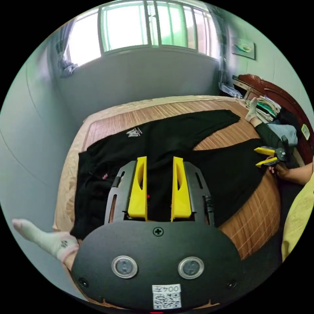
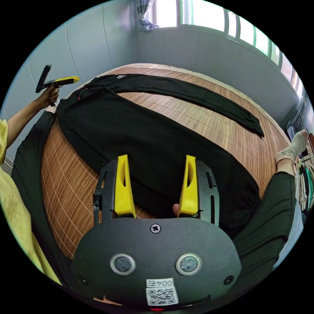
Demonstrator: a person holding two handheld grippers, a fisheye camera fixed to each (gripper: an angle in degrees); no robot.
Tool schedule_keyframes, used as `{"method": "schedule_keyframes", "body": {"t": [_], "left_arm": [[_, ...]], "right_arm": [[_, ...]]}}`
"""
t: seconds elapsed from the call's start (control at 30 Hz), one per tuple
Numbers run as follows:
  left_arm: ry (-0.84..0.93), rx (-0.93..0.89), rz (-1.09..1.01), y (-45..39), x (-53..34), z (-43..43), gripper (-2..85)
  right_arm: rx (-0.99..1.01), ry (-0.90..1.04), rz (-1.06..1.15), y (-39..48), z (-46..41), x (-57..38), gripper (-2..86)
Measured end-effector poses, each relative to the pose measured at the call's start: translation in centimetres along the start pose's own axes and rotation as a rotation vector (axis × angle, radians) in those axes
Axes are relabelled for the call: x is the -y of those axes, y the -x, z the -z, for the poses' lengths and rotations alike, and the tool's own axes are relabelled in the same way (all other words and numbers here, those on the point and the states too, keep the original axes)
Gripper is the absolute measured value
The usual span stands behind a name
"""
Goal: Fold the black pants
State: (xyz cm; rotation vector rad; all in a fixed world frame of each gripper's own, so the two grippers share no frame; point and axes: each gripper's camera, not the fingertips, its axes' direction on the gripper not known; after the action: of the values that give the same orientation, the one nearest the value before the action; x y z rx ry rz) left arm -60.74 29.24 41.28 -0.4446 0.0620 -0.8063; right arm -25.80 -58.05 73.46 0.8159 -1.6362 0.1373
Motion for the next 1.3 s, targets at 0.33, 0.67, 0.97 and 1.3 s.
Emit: {"method": "schedule_keyframes", "body": {"t": [0.33, 0.67, 0.97, 1.3], "left_arm": [[0.045, -0.147, 0.29, -7.2, -7.8, 1.8, 8.6], [0.103, 0.003, 0.564, -5.4, -9.1, 0.5, 7.8], [0.153, 0.167, 0.614, 11.7, -0.9, 0.3, 3.4], [0.35, 0.272, 0.66, 24.7, 3.2, -7.0, 5.9]], "right_arm": [[-0.005, 0.001, 0.004, 0.0, 0.2, -0.2, 22.9], [0.036, -0.008, -0.025, -0.8, 0.6, -0.6, 23.0], [0.032, -0.007, -0.024, -0.8, 0.6, -0.7, 23.0], [0.009, 0.001, -0.02, -0.5, 0.4, -0.6, 22.9]]}}
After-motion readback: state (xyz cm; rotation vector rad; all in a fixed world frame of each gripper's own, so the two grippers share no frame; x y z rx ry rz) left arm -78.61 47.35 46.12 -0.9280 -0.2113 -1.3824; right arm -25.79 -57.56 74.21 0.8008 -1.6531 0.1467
